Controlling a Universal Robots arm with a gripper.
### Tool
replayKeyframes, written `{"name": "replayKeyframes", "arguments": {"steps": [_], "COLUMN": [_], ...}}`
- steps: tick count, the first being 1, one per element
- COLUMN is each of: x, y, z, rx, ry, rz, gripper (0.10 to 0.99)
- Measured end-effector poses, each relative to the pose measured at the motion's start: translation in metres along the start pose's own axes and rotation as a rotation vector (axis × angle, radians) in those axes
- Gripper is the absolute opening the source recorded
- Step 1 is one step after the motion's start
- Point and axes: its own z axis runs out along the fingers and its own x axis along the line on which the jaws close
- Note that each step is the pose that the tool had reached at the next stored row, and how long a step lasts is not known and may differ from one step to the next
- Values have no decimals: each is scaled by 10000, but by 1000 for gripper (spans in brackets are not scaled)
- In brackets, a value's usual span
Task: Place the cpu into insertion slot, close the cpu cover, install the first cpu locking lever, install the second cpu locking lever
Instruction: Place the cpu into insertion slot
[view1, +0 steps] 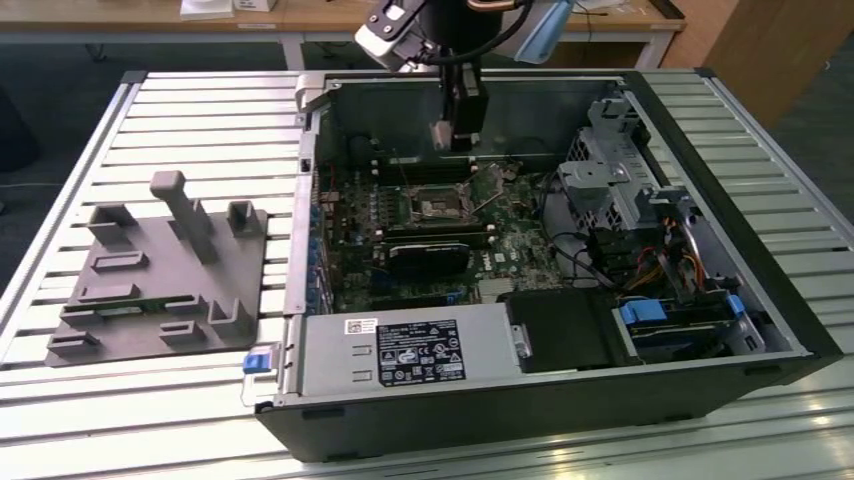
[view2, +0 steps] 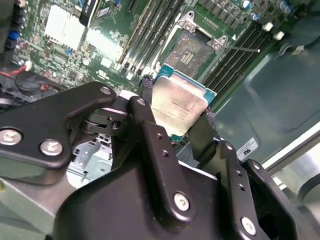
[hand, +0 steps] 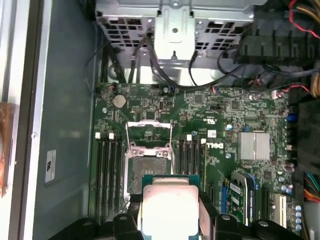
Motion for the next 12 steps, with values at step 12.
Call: {"name": "replayKeyframes", "arguments": {"steps": [12], "x": [-2], "y": [-7], "z": [92], "rx": [3], "ry": [-68], "rz": [-61], "gripper": [537]}}
